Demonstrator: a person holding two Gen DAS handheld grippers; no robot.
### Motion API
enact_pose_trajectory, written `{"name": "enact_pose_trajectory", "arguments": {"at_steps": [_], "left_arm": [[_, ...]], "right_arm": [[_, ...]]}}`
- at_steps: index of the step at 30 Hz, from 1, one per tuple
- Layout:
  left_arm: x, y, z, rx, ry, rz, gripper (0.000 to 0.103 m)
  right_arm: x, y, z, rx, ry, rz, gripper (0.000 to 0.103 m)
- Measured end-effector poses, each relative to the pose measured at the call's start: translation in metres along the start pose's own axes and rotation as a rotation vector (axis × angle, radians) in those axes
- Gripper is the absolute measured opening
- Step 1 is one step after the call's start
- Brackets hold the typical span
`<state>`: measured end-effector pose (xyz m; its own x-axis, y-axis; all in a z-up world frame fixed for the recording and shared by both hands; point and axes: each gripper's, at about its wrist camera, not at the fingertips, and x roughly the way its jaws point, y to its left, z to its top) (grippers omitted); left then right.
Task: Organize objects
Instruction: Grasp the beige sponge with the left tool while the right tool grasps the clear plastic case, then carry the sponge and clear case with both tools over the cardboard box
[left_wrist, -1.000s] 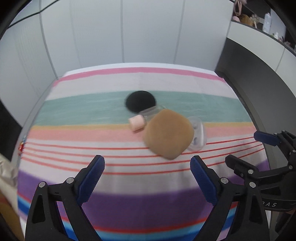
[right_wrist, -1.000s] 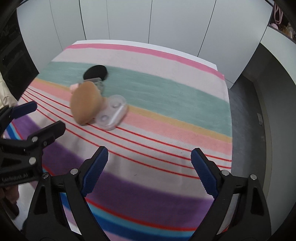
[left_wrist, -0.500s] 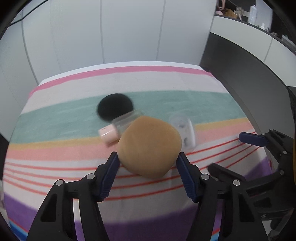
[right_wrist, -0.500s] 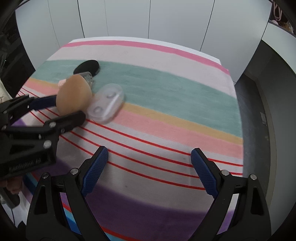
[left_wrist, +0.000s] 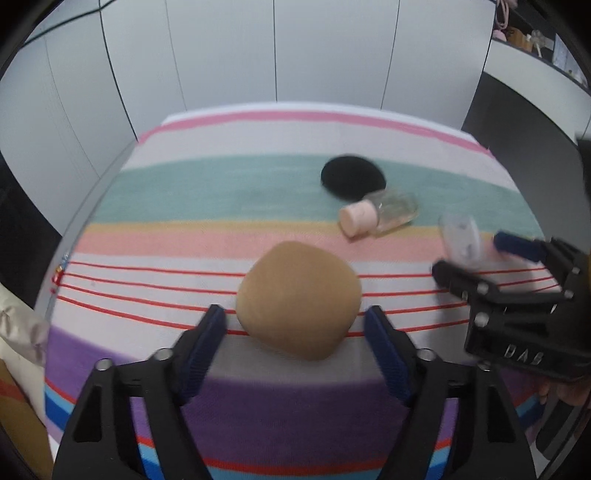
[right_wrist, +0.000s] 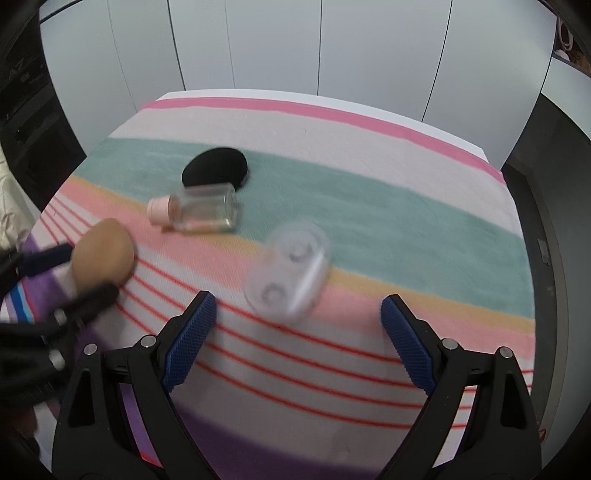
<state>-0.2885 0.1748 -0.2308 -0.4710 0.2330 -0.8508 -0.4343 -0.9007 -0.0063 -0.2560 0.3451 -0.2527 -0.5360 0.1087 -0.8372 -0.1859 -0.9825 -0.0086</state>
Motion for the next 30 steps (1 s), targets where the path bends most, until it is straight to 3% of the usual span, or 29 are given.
{"name": "enact_pose_trajectory", "arguments": {"at_steps": [5,6,7,8,12,19,30], "left_arm": [[0.006,-0.005,0.004,0.005,-0.026,0.004,0.089],[0.006,-0.006,0.005,0.004,-0.029,0.003,0.084],[0.006,-0.007,0.006,0.006,-0.039,0.003,0.079],[0.005,-0.008,0.007,0.01,-0.047,0.002,0.07],[-0.004,-0.007,0.008,0.007,-0.046,0.005,0.064],[-0.033,-0.002,0.006,-0.03,-0.054,-0.003,0.063],[-0.099,-0.009,-0.01,-0.069,-0.021,0.023,0.063]], "right_arm": [[0.0,0.002,0.01,0.004,-0.007,-0.01,0.062],[-0.001,0.002,0.01,-0.003,-0.008,-0.009,0.05],[-0.002,0.003,0.01,-0.013,-0.003,-0.007,0.046],[-0.003,0.003,0.01,-0.013,0.002,-0.002,0.046],[-0.006,-0.002,0.007,-0.011,0.025,0.003,0.046],[-0.025,-0.006,-0.005,-0.002,0.047,0.004,0.046],[-0.099,0.002,-0.023,0.031,0.05,0.012,0.046]]}}
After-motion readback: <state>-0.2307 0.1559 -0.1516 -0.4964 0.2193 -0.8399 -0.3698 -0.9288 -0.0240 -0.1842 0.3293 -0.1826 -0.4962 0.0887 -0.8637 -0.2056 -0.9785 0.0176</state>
